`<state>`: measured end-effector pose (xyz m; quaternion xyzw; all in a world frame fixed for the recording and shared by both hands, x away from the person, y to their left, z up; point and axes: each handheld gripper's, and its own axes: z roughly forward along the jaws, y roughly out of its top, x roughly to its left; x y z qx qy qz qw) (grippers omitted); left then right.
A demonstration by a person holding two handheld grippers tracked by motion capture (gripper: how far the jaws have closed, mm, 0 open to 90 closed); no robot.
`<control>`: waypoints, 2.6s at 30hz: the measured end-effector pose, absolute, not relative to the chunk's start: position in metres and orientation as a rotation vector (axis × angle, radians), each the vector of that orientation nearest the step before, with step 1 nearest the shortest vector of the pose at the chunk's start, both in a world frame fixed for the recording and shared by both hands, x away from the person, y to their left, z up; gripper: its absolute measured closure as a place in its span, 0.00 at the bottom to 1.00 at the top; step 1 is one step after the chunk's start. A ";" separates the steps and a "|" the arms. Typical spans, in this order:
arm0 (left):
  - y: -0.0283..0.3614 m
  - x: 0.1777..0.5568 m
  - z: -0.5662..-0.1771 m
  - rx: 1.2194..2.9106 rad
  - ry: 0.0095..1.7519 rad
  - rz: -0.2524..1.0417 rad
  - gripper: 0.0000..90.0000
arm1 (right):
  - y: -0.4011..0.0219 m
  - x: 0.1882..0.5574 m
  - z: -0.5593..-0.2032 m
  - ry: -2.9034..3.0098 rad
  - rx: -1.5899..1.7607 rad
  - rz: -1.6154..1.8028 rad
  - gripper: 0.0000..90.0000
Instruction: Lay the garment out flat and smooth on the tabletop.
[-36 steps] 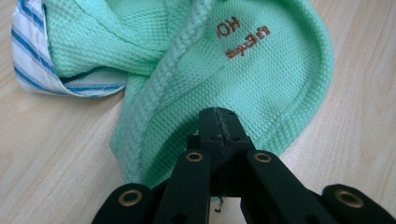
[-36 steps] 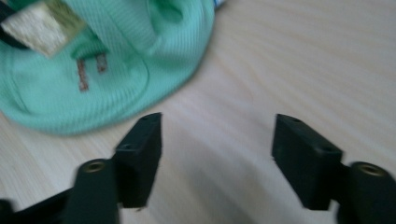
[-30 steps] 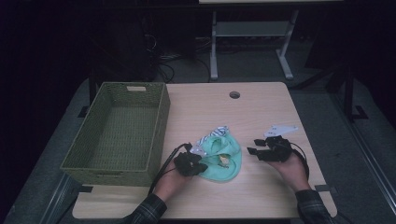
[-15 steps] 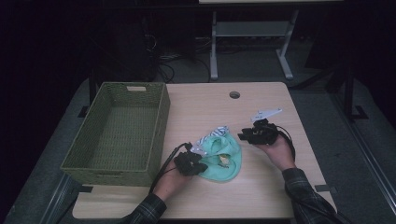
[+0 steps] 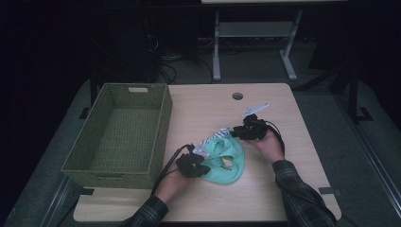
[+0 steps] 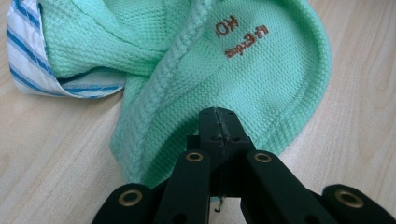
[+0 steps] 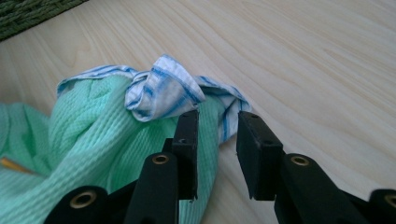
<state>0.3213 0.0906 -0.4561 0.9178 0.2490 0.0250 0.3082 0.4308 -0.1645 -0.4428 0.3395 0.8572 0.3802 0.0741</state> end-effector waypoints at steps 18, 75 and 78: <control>0.089 0.321 -0.456 2.424 0.665 0.065 1.00 | -0.149 0.446 -0.464 2.612 1.025 1.118 0.98; 0.090 0.321 -0.456 2.412 0.689 0.045 0.99 | -0.137 0.449 -0.426 2.607 0.990 1.119 0.82; 0.089 0.321 -0.457 2.401 0.697 0.040 0.99 | -0.130 0.451 -0.431 2.626 0.967 1.081 0.80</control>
